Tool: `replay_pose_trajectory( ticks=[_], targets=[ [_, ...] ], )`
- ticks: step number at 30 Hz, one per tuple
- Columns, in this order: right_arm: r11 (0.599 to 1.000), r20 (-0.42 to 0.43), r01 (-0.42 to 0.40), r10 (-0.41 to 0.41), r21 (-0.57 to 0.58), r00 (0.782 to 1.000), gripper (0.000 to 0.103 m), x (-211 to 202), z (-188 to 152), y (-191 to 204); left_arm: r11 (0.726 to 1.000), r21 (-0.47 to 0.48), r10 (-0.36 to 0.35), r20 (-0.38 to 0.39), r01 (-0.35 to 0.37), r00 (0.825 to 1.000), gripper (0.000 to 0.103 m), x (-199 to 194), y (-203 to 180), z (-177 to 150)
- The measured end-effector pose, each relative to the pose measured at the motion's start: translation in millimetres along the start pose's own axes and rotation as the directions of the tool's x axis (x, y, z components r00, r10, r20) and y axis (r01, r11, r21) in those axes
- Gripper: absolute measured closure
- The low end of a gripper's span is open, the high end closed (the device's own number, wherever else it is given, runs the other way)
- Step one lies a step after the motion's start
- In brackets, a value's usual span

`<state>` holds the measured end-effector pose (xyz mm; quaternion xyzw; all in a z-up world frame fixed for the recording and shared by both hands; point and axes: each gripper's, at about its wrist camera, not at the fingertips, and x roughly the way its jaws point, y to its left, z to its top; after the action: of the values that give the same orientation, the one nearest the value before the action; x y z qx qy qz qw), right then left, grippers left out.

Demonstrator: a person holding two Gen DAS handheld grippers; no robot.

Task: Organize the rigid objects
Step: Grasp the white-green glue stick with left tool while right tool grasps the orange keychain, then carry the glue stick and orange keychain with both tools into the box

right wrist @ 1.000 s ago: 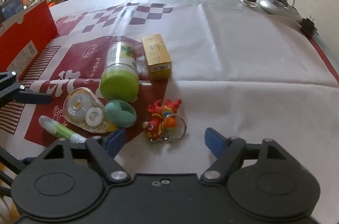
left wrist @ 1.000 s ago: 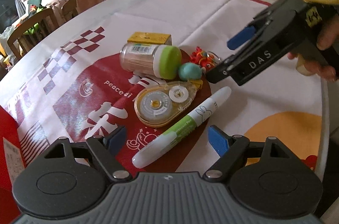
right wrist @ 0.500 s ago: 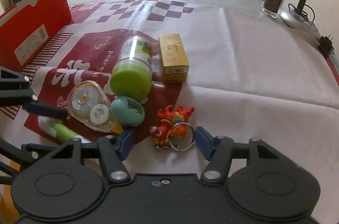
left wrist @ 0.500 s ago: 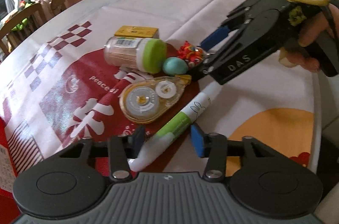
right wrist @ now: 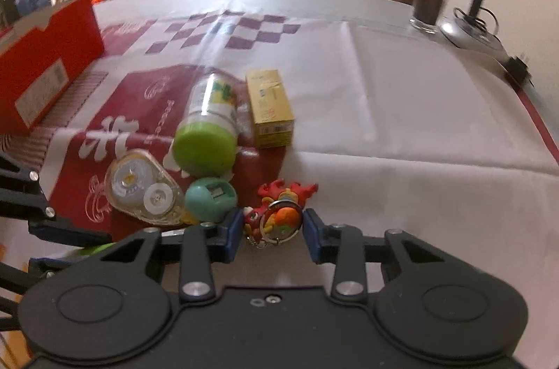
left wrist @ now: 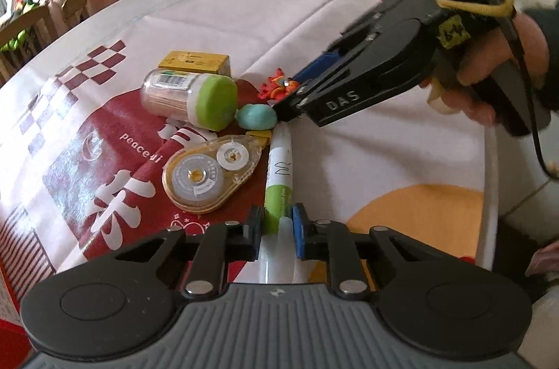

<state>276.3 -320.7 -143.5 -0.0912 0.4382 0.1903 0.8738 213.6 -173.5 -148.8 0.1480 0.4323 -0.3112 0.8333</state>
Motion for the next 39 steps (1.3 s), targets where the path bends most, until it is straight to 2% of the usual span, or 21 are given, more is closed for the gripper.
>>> replay_pose_trajectory(
  ticks=[6, 12, 19, 26, 33, 39],
  targets=[
    [0.999, 0.028, 0.0, -0.001, 0.049, 1.0, 0.067, -22.6, 0.2, 0.1, 0.995, -0.094, -0.028, 0.035, 0.031, 0.999, 0.086, -18.3, 13.8, 1.6],
    [0.995, 0.044, -0.021, 0.016, 0.101, 0.999, 0.067, -48.4, 1.4, 10.5, 0.979, -0.192, -0.06, 0.07, 0.073, 0.996, 0.086, -46.0, 30.5, -0.9],
    [0.995, 0.093, -0.069, 0.062, 0.074, 0.994, 0.067, -78.3, 15.7, 45.6, 0.97, -0.237, -0.023, 0.159, 0.061, 0.987, 0.086, -92.9, 46.8, 0.9],
    [0.994, 0.133, -0.109, 0.109, -0.003, 0.985, 0.067, -100.2, 48.0, 89.8, 0.962, -0.274, 0.074, 0.261, 0.001, 0.963, 0.086, -146.9, 66.9, -5.4],
    [0.984, 0.155, -0.153, 0.166, -0.095, 0.974, 0.067, -105.1, 82.2, 136.1, 0.927, -0.369, 0.193, 0.321, -0.065, 0.927, 0.086, -194.8, 102.4, -25.4],
    [0.966, 0.159, -0.193, 0.221, -0.173, 0.962, 0.067, -102.3, 107.4, 179.3, 0.89, -0.437, 0.296, 0.337, -0.13, 0.894, 0.086, -227.8, 133.7, -45.9]
  ],
)
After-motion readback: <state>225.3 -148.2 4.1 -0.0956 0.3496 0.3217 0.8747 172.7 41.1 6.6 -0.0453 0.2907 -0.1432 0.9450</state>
